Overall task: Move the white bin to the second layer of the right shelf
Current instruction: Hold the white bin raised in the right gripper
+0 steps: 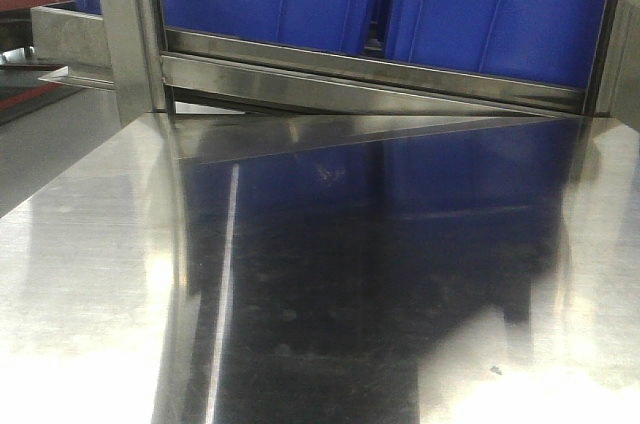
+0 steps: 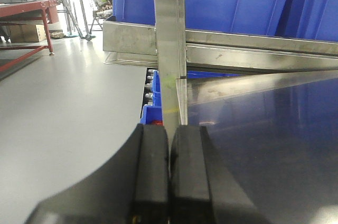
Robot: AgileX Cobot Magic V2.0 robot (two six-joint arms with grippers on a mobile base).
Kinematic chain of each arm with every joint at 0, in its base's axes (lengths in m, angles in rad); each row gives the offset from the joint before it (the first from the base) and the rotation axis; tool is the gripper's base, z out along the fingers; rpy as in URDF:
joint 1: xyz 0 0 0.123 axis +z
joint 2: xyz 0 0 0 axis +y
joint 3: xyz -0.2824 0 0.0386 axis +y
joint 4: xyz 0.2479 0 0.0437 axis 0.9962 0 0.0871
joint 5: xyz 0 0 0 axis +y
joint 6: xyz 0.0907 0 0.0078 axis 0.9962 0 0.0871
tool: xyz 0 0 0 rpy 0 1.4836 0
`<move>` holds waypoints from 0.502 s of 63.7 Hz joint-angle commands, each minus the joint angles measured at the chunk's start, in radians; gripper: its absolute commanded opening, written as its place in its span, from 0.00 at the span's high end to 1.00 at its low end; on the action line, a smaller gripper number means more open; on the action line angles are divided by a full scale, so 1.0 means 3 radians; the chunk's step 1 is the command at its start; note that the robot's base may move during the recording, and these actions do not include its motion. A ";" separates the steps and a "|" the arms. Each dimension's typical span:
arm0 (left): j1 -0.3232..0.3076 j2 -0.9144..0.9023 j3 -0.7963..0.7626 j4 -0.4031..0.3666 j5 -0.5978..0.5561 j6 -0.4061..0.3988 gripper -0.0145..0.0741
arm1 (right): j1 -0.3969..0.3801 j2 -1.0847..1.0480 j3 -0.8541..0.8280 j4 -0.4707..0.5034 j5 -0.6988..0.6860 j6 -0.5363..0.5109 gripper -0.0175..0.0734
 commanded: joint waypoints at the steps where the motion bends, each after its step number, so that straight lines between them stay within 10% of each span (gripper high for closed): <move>1: -0.0018 -0.0047 0.0123 -0.0018 -0.0282 -0.0012 0.74 | -0.0019 0.0003 -0.0100 0.0000 -0.0352 -0.0021 0.75; 32: -0.0018 -0.0047 0.0123 -0.0018 -0.0282 -0.0012 0.74 | -0.0019 0.0003 -0.0100 0.0000 -0.0352 -0.0021 0.75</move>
